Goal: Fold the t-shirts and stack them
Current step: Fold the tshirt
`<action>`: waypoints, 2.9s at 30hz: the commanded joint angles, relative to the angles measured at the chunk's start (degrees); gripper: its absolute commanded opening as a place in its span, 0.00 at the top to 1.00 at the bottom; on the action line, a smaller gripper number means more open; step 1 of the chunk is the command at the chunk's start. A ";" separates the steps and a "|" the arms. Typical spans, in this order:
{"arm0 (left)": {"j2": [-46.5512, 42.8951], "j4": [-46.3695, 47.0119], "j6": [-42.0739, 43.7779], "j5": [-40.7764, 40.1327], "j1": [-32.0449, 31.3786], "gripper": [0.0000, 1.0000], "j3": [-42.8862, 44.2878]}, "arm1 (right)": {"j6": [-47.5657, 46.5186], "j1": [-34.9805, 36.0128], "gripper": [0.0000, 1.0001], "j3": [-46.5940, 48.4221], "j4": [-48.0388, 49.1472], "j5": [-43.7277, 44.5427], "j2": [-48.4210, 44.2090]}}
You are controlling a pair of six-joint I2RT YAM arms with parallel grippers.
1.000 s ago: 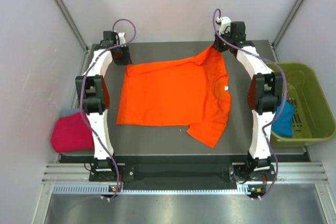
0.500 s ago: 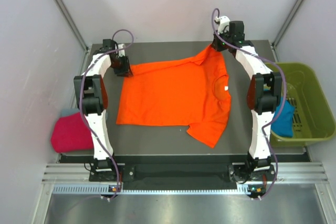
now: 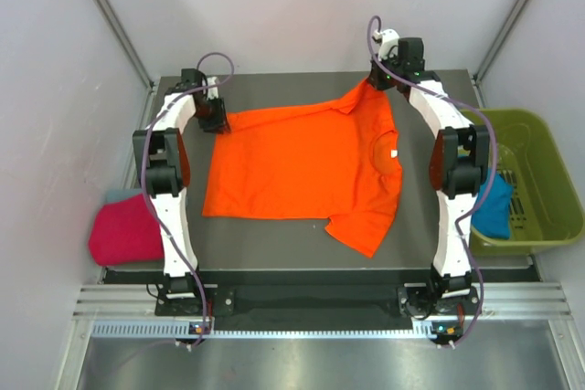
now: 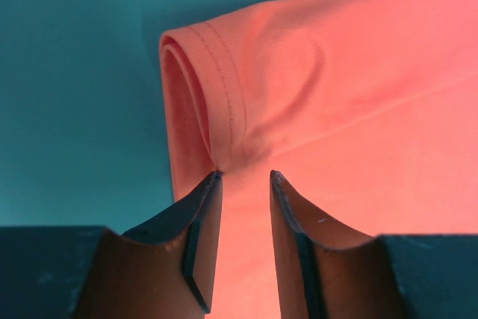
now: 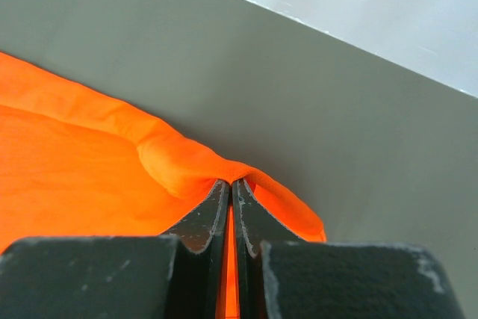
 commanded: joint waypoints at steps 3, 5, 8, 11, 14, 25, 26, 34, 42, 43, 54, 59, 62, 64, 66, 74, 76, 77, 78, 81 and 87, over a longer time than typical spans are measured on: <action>1.46 1.55 0.84 -0.80 0.12 0.63 3.66 | -0.42 0.93 1.00 2.92 1.97 0.02 1.10; 1.90 1.55 0.84 -0.71 0.11 0.63 4.36 | -0.42 1.02 1.00 2.92 1.97 0.02 1.19; 2.16 1.82 1.01 -1.15 0.11 0.64 4.98 | -0.51 1.20 1.00 2.74 1.88 0.19 1.10; 2.34 1.99 0.93 -1.15 0.20 0.65 5.15 | -0.69 1.28 1.00 2.66 1.88 0.19 1.10; 2.34 1.91 0.84 -0.54 0.11 0.72 4.98 | -0.69 1.46 1.00 2.66 1.88 0.28 1.19; 1.64 1.55 1.19 -1.76 0.03 0.66 3.66 | -0.86 1.73 1.00 2.57 1.79 0.46 0.75; 1.72 1.47 1.36 -2.11 0.03 0.66 3.66 | -0.95 1.72 1.00 2.48 1.71 0.54 0.67; 2.08 1.82 1.36 -2.29 -0.06 0.72 3.75 | -1.04 1.72 1.00 2.22 1.71 0.54 0.49; 1.20 1.47 1.63 -1.59 -0.06 0.93 3.57 | -0.95 1.72 1.00 2.39 1.79 0.46 0.40; 0.94 1.29 1.80 -1.59 0.03 0.97 3.57 | -0.95 1.72 1.00 2.39 1.79 0.54 0.31; -4.34 -2.04 2.24 2.01 2.57 1.00 6.63 | -2.62 0.85 1.00 -1.91 0.21 1.77 -6.10; -5.92 -3.28 2.42 4.21 3.54 1.00 7.88 | -3.94 0.67 1.00 -6.39 -0.93 1.34 -10.92; -6.71 -4.41 2.68 5.79 3.81 1.00 8.05 | -4.20 0.41 1.00 -11.56 -1.28 1.07 -14.09; -7.24 -5.38 2.86 6.76 3.72 1.00 8.32 | -4.29 0.41 1.00 -13.33 -1.55 0.81 -15.76; -7.68 -6.52 3.12 7.55 3.81 1.00 8.32 | -4.20 0.41 1.00 -15.97 -1.90 0.20 -18.40; -9.79 -12.15 5.14 10.54 3.72 1.00 8.85 | -2.45 1.28 1.00 -25.81 -3.39 -1.56 -28.85; -10.75 -13.55 5.14 11.06 3.72 1.00 8.49 | -2.10 1.81 1.00 -28.62 -3.74 -1.56 -31.40; -11.10 -13.91 5.14 11.33 3.89 1.00 8.06 | -1.92 1.90 1.00 -30.37 -3.83 -1.57 -32.28; -11.80 -14.44 6.62 11.85 3.81 1.00 7.79 | -1.74 2.34 1.00 -31.35 -3.83 -1.57 -33.16; -12.95 -15.58 6.81 12.83 3.98 1.00 6.04 | -1.48 3.04 1.00 -34.78 -4.01 -1.48 -36.24; -16.02 -17.60 6.81 13.18 4.25 1.00 1.82 | -0.86 4.88 1.00 -40.49 -3.83 -1.83 -40.29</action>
